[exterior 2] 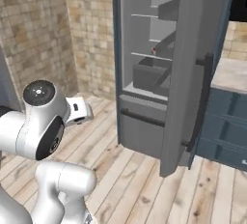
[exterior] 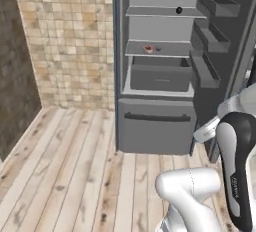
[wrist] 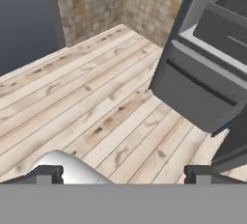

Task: Place one eggplant and one steak in each tupperware on the nearby counter, to pack two identical lunches.

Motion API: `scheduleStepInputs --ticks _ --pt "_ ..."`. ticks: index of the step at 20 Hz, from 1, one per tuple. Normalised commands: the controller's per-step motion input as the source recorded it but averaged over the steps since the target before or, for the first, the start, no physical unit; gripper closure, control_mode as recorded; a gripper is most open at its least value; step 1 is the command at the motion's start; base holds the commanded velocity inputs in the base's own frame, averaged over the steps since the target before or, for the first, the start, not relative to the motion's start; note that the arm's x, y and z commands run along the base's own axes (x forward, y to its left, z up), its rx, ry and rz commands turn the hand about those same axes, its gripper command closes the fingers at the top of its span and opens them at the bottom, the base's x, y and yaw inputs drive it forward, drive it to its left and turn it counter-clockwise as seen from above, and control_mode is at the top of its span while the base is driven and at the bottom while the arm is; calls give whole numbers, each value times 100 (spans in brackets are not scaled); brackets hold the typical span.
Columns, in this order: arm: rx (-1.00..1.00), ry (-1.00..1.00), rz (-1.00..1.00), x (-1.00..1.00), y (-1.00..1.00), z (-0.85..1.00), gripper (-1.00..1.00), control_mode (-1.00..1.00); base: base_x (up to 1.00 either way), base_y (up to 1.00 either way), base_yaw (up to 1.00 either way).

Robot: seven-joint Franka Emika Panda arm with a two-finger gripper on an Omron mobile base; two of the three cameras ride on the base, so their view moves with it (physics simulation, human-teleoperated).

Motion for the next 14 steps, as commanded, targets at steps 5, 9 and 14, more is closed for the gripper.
scheduleStepInputs --ticks 5,9,14 --pt "0 0 0 0 0 0 -100 100 50 5 -55" --pt "0 0 0 0 0 0 -100 100 42 62 -49" --pt "0 0 0 0 0 0 -100 100 26 99 -38"
